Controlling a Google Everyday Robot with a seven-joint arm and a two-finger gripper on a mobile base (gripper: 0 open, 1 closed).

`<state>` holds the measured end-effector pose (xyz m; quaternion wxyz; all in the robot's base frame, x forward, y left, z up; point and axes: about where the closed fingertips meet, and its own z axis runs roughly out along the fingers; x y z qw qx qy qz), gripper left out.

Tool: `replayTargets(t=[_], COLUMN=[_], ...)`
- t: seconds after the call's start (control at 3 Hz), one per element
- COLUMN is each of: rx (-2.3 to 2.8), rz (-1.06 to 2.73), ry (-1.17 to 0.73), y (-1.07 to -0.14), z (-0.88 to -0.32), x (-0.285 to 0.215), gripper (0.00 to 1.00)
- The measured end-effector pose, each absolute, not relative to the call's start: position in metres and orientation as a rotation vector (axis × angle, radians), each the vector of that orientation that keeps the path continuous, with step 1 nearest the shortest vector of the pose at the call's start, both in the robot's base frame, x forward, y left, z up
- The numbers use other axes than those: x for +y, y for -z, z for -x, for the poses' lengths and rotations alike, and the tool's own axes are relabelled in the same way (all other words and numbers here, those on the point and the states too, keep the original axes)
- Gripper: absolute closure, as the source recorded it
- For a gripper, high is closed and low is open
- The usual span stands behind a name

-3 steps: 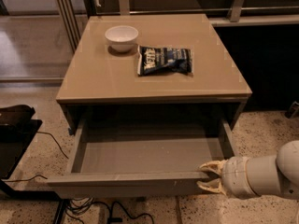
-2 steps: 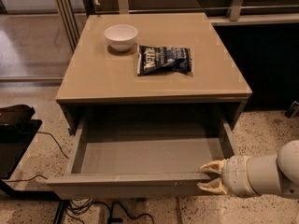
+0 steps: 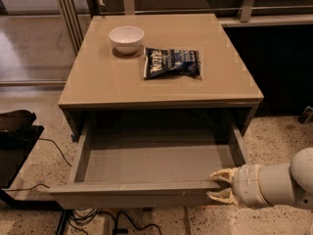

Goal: Open top drawer

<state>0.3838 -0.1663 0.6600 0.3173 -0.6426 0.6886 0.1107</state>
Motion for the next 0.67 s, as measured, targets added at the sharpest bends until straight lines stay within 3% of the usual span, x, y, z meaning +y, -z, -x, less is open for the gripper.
replayTargets(t=[0.33,0.67], rx=[1.812,1.832], rz=[1.691,1.691], ry=[-0.291,-0.296], y=[-0.66,-0.6589], z=[-0.3837,-0.3756], x=[-0.1663,-0.1726], gripper=[0.37,0.6])
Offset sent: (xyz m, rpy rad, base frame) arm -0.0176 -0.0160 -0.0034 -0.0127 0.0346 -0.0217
